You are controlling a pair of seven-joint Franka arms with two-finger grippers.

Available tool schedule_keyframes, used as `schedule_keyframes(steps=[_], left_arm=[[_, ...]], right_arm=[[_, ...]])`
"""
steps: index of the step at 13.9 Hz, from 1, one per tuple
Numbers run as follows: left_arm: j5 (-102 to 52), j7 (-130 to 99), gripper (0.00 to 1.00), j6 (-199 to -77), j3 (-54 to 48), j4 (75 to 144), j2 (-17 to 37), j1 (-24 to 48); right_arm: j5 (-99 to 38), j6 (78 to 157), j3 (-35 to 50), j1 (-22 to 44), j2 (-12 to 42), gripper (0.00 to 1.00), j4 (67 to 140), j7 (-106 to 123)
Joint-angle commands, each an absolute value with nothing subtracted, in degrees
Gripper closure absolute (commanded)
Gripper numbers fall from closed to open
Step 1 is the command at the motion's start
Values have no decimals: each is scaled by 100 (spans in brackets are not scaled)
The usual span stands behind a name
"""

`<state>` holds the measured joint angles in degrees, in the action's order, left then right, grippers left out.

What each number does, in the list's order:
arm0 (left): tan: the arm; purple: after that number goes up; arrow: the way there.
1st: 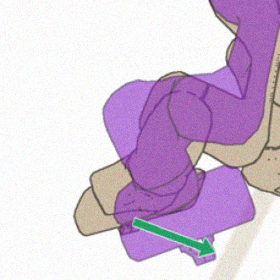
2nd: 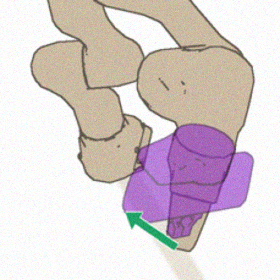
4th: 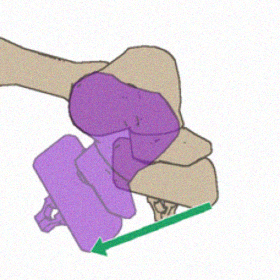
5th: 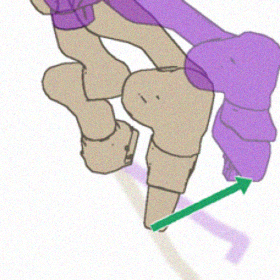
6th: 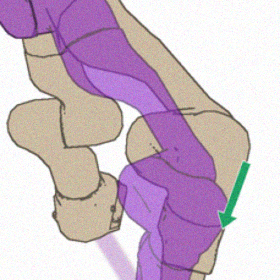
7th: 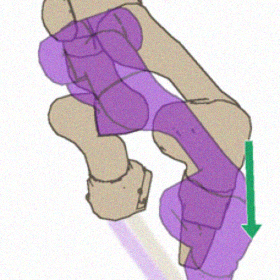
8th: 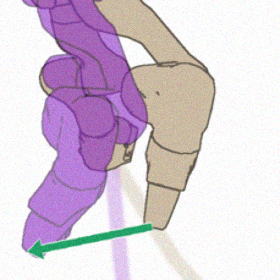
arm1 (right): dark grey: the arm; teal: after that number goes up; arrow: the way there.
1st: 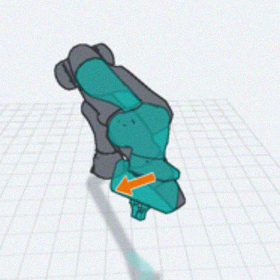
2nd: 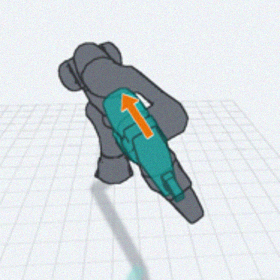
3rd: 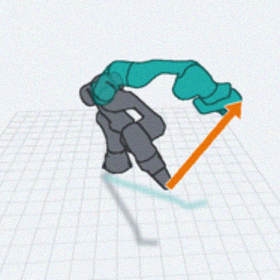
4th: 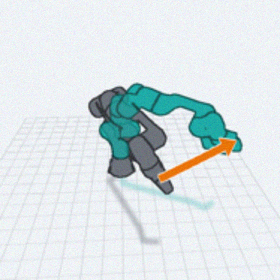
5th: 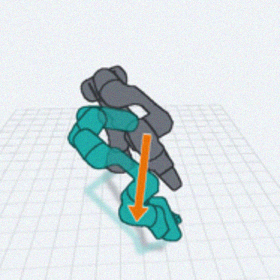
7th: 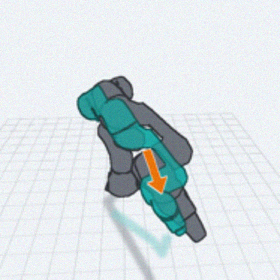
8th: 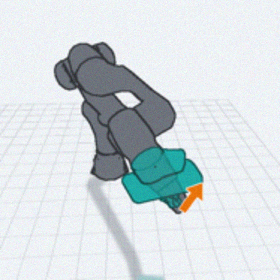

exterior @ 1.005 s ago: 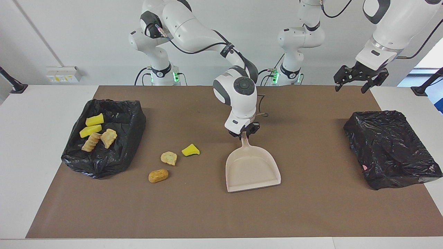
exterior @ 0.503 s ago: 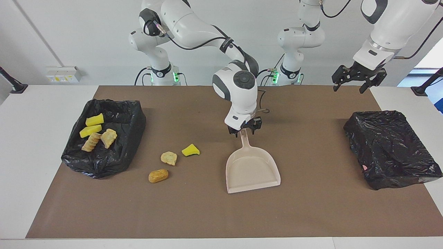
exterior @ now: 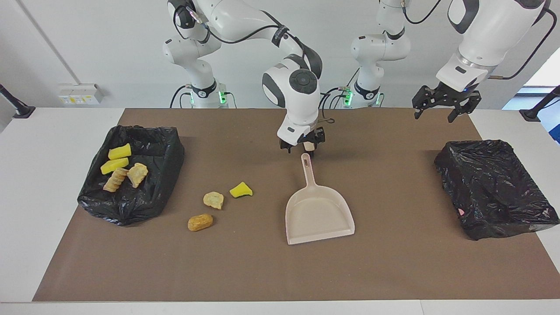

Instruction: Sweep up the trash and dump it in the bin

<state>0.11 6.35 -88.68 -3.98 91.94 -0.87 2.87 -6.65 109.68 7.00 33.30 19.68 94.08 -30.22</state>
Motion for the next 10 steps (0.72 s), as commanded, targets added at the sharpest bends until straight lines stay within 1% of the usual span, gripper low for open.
schedule_keyframes(steps=[1, 3, 5, 7, 8, 10], left_arm=[[97, 362, 0, -8982, -387, 8790, 385, 588], [62, 97, 0, -9288, -395, 8728, 492, 624], [88, 27, 0, -9395, -387, 8684, 728, 842], [97, -44, 0, -9483, -387, 8457, 1088, 993], [97, -44, 0, -9466, -387, 8316, 1316, 1167], [88, -122, 0, -9614, -395, 8297, 1581, 1344]], right_arm=[[-984, 11039, 703, 3550, 837, 0, 10720, -3094], [-1203, 11083, 694, 3857, 520, 0, 11169, -3181], [-1545, 11301, 694, 4085, 230, 0, 11608, -3277], [-1670, 12011, 694, 4463, -104, 0, 12283, -3742], [-1679, 12302, 694, 4630, -114, 0, 12557, -3805], [-1679, 12864, 694, 4885, -27, 0, 12936, -3989]])
